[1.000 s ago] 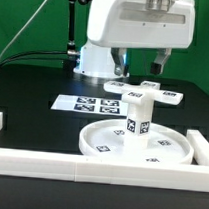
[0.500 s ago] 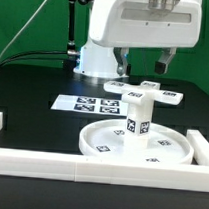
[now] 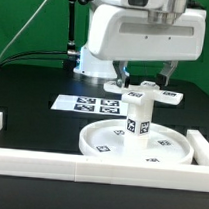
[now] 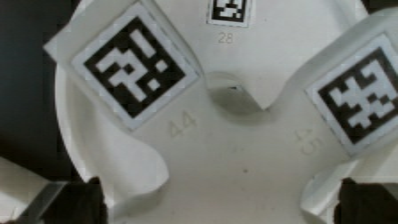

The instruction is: Assemble round table

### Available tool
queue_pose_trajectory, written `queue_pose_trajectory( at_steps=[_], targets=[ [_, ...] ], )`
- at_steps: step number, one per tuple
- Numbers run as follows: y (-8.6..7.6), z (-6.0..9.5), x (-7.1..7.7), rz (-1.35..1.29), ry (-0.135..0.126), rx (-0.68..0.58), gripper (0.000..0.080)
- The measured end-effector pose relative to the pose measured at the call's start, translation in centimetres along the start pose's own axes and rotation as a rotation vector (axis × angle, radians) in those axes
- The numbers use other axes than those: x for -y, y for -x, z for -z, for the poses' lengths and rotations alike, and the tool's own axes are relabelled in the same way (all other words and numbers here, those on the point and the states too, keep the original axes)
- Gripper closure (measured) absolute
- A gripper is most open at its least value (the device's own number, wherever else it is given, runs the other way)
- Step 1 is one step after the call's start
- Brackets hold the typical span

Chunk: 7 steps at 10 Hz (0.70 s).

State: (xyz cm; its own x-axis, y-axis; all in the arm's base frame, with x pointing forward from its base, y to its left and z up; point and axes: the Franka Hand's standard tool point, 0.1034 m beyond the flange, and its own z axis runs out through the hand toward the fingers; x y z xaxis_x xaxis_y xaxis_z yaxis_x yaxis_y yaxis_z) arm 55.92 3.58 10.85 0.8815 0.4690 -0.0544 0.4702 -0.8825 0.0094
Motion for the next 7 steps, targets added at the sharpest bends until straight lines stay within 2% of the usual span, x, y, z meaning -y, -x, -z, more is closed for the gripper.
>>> queue_pose_trajectory(
  at_steps=[3,6,7],
  targets=[
    [0.04,-0.82,0.07,0.005,0.005,0.002,0.015],
    [0.08,-0.76,-0.17,0.026,0.009,0.001,0.015],
    [0.13,-0.64,-0.38,0.054,0.013,0.001,0.0277]
  ],
)
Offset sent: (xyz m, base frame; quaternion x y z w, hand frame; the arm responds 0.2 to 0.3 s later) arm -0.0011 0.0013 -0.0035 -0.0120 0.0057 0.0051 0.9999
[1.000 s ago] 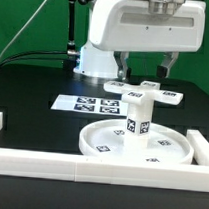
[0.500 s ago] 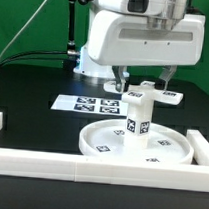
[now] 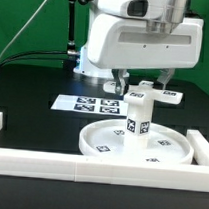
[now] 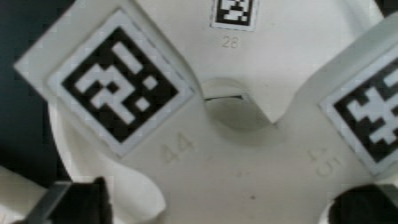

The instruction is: Assemble round table

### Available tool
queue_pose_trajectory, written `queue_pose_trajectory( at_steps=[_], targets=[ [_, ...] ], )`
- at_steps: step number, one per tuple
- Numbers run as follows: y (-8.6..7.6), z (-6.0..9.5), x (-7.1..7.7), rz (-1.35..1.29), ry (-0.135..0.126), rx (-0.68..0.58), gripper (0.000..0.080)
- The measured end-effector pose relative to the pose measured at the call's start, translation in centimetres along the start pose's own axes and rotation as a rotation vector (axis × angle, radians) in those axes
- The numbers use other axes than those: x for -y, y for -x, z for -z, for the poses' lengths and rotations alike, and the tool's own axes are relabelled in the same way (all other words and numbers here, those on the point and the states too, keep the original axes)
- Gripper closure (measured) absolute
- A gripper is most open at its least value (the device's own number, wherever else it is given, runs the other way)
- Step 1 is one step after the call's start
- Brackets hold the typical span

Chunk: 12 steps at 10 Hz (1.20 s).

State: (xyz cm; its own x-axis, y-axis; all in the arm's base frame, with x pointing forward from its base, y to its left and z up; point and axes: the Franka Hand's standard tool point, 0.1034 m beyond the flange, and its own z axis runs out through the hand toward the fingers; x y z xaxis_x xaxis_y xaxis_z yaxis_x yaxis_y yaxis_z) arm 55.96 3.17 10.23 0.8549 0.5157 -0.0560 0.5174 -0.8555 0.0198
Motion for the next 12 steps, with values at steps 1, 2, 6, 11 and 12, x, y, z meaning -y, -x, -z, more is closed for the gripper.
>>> queue_pose_trajectory(
  at_steps=[1,2,6,11,12],
  targets=[
    [-0.02,0.01,-0.01,-0.004,0.0,0.0,0.0363],
    [-0.02,0.0,-0.01,-0.011,0.0,0.0,0.0363],
    [-0.05,-0.02,0.07,-0.205,-0.009,-0.004,0.0363],
    [-0.69,0.07,0.71,-0.976,-0.06,-0.029,0.0361],
    [-0.74,0.08,0.7,-1.044,-0.055,-0.05,0.0361]
  ],
)
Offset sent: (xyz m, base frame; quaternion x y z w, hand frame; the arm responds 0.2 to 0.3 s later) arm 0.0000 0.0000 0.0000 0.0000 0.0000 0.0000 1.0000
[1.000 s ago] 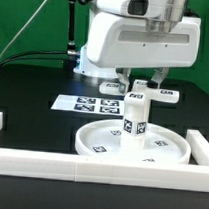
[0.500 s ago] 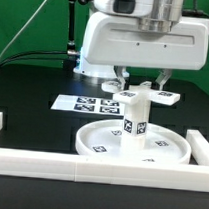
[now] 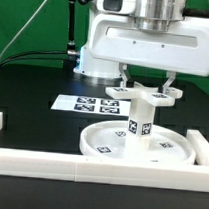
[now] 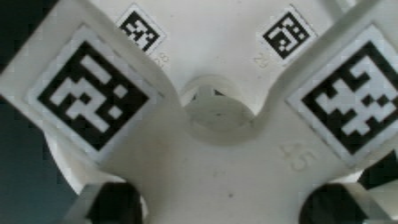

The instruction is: Assemble round table

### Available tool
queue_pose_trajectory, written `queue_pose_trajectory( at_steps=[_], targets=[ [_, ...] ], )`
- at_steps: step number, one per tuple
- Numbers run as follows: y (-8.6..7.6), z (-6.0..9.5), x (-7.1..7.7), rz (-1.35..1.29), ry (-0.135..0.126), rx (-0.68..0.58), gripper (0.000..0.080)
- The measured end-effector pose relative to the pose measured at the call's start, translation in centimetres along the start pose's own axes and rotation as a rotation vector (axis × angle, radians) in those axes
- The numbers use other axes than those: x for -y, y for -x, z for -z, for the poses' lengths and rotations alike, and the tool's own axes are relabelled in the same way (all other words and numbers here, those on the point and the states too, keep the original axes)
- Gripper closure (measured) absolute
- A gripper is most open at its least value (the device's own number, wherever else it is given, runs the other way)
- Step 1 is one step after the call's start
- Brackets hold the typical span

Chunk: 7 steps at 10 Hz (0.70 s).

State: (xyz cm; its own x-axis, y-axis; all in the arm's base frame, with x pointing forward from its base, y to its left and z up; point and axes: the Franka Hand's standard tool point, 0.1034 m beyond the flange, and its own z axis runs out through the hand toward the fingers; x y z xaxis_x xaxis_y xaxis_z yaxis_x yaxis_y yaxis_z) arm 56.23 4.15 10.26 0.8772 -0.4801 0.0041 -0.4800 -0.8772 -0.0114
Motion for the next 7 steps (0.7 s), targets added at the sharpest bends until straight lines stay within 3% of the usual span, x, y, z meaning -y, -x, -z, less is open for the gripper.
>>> queue_pose_trajectory(
  at_steps=[3,7],
  targets=[
    [-0.03,0.02,0.0,-0.209,-0.006,0.002,0.0361],
    [0.06,0.03,-0.38,-0.712,-0.079,0.043,0.0361]
  ],
)
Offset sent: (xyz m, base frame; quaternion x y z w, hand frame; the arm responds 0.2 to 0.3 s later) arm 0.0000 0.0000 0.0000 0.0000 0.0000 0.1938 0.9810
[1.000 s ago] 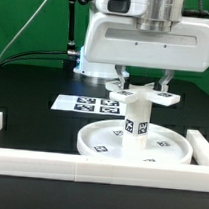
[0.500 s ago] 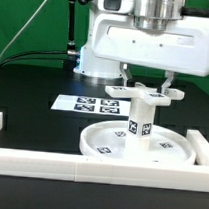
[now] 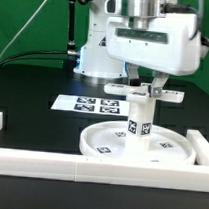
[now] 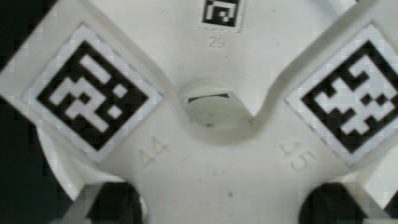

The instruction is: Assemble round table

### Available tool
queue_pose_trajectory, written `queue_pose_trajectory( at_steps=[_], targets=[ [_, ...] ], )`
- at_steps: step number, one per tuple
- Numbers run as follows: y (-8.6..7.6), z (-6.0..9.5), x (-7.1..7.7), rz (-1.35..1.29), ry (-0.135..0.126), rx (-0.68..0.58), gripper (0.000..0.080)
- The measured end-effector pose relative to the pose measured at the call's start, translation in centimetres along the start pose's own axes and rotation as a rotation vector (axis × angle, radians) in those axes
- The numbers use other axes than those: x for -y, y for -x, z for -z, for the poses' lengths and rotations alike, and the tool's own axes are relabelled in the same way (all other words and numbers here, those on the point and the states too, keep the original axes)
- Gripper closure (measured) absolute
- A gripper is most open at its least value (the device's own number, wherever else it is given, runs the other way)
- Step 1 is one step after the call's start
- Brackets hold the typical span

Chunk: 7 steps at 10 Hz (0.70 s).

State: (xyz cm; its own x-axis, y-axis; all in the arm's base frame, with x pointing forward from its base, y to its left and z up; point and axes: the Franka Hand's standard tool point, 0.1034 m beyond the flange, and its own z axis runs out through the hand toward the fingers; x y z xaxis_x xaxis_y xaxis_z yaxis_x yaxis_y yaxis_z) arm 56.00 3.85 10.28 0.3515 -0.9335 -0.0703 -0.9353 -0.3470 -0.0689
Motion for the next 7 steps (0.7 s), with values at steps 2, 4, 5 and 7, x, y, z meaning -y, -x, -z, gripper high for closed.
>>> queue_pose_trajectory(
  at_steps=[2,4,5,7],
  targets=[
    [0.03,-0.08,0.08,-0.188,-0.008,0.013,0.0361],
    [0.06,-0.08,0.13,-0.259,-0.008,0.014,0.0361],
    [0.05,-0.08,0.13,-0.334,-0.009,0.017,0.0361],
    [0.06,-0.1,0.14,-0.413,-0.009,0.019,0.0361]
  ],
)
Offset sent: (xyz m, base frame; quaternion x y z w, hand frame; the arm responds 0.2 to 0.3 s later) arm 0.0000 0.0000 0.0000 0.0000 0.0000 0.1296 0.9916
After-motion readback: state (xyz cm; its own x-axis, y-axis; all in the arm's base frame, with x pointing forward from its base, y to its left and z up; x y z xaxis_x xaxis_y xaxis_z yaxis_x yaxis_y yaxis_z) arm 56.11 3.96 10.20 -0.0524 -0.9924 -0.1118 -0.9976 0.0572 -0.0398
